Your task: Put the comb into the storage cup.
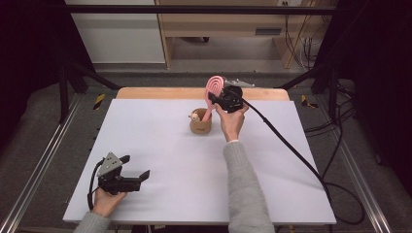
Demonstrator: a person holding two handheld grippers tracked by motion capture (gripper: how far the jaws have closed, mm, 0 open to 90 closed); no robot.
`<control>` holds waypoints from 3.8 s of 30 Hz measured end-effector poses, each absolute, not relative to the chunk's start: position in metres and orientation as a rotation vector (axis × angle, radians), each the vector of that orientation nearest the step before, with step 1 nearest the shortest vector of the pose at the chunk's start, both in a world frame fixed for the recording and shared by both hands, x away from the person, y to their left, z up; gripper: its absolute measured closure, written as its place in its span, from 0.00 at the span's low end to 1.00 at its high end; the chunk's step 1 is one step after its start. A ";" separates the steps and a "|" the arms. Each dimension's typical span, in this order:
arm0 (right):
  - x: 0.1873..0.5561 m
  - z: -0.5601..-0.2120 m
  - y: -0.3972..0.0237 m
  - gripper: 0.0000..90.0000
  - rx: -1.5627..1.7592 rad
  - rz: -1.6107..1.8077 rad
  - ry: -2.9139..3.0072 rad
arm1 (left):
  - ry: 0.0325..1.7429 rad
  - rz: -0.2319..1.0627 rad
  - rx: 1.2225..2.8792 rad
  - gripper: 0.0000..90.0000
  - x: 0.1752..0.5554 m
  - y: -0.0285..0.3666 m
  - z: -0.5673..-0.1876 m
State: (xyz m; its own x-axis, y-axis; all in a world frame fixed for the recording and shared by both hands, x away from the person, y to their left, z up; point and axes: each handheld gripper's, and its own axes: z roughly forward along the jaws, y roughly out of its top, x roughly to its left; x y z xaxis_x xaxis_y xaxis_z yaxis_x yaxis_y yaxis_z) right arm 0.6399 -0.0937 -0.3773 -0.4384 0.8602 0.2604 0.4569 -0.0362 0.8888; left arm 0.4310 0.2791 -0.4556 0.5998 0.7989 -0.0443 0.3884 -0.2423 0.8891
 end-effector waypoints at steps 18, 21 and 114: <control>0.639 -0.380 -0.101 0.68 1.391 1.451 1.850 | 0.958 0.530 1.855 0.03 0.431 0.279 -0.456; 0.639 -0.380 -0.103 0.67 1.390 1.453 1.854 | 0.958 0.530 1.856 0.03 0.431 0.278 -0.456; 0.516 -0.383 -0.172 0.01 1.002 1.553 2.009 | 0.995 0.517 1.851 0.02 0.434 0.279 -0.458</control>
State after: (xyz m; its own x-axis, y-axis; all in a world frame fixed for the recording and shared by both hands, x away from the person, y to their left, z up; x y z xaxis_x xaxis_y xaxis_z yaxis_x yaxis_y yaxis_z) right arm 0.5161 -0.1716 -0.3832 -0.6579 0.7457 0.1054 0.2899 0.1216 0.9493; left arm 0.4343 0.2793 -0.4580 0.5813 0.8113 -0.0625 0.4154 -0.2298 0.8801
